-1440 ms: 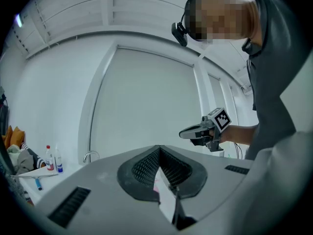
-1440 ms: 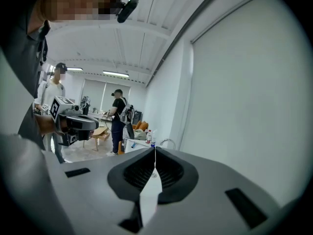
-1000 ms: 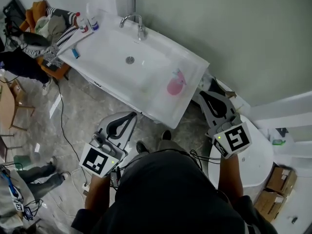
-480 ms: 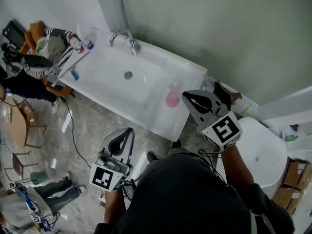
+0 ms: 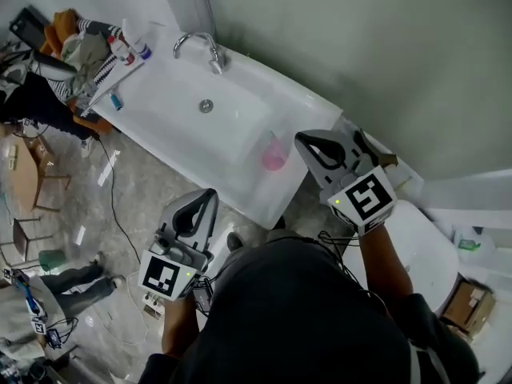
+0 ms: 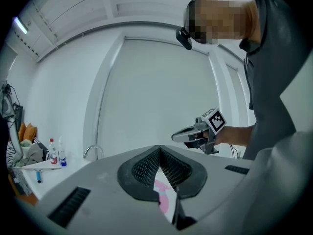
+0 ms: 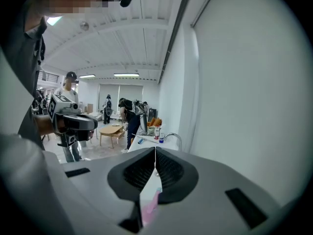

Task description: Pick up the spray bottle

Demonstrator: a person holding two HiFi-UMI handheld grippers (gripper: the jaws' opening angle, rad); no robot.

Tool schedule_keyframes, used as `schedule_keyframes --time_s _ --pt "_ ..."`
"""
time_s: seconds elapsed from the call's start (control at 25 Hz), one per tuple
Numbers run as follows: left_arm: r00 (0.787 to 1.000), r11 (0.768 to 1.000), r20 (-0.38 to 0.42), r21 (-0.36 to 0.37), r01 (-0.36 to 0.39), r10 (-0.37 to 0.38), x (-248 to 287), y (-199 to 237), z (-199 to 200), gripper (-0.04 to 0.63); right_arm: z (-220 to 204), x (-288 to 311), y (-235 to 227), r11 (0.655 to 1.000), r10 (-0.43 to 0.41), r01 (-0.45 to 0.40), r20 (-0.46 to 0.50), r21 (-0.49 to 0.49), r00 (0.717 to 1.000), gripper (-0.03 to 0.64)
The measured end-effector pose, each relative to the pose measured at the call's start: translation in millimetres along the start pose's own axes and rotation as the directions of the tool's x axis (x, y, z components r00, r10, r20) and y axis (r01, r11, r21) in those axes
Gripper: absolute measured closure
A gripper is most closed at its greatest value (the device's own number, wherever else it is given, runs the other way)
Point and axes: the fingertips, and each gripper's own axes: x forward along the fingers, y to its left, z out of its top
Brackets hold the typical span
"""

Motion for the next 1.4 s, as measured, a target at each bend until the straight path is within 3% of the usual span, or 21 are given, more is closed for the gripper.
schedule_keyframes --time_s 0.16,0.36,0.52,0.88,1.12,1.4 --pt "1.000 0.999 -0.006 0.032 -0.010 0.010 18 -6 8 0.594 -4 -5 -15 0.999 0.027 -0.027 -0.007 0.026 1.000 0.607" --pt "0.998 0.998 -0.013 0.007 -0.058 0.058 25 5 -1 0.594 -19 12 -21 0.997 0.065 -0.064 -0.024 0.041 0.998 0.607" --pt "0.999 0.999 -0.025 -0.005 -0.047 0.047 27 16 -9 0.594 -32 25 -19 0.996 0.069 -0.066 -0.042 0.058 0.997 0.607" --pt "0.995 0.995 -0.021 -0.009 0.101 -0.101 36 55 -9 0.594 -54 55 -16 0.992 -0.039 0.056 -0.152 0.110 0.988 0.607" --pt "0.982 0.981 -0.021 -0.035 0.188 -0.189 32 86 -12 0.594 -62 75 -15 0.981 -0.115 0.144 -0.215 0.127 0.970 0.606" --pt "0.961 0.962 -0.046 -0.047 0.270 -0.272 38 104 -27 0.594 -84 94 -18 0.972 -0.137 0.185 -0.284 0.148 0.949 0.606"
